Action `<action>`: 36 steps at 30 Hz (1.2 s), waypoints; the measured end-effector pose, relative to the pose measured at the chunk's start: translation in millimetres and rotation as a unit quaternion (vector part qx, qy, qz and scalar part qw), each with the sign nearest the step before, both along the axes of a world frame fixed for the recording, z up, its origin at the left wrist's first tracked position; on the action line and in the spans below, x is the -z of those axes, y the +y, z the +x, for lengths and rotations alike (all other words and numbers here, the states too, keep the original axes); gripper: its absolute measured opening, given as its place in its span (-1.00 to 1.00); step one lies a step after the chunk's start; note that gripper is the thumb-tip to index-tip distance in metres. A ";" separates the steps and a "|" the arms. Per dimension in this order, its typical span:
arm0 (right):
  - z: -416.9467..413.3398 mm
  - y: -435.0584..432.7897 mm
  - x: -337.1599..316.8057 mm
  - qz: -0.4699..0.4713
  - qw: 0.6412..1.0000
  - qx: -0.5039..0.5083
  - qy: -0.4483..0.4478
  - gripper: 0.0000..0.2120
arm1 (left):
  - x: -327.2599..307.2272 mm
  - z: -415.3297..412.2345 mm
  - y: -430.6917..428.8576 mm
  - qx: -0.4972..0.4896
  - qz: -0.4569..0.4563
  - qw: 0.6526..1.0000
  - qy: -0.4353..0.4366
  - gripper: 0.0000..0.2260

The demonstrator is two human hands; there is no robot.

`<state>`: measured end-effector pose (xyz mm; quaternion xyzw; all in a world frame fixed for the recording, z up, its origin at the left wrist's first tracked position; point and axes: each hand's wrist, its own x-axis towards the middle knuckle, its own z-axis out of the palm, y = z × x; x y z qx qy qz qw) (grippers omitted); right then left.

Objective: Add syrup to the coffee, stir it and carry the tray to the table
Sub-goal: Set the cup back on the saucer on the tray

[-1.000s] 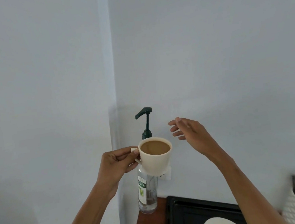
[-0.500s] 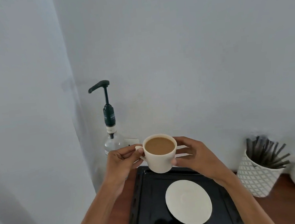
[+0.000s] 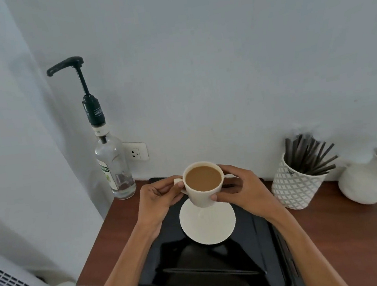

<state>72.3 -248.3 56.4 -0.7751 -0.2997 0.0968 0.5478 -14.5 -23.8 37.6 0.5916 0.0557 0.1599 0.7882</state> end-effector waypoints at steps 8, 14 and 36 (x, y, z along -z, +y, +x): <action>-6.9 -8.2 43.6 -0.023 0.999 0.024 0.028 -0.28 | 40.4 -3.4 -6.0 0.021 0.018 0.999 0.041 -0.80; -9.3 -4.0 63.3 -0.031 0.997 0.048 0.041 -0.32 | 61.6 2.7 1.4 0.051 0.030 0.996 0.065 -0.77; -12.9 -2.8 85.6 -0.040 0.990 0.089 0.102 -0.27 | 81.6 18.4 12.5 0.083 0.010 0.991 0.105 -0.74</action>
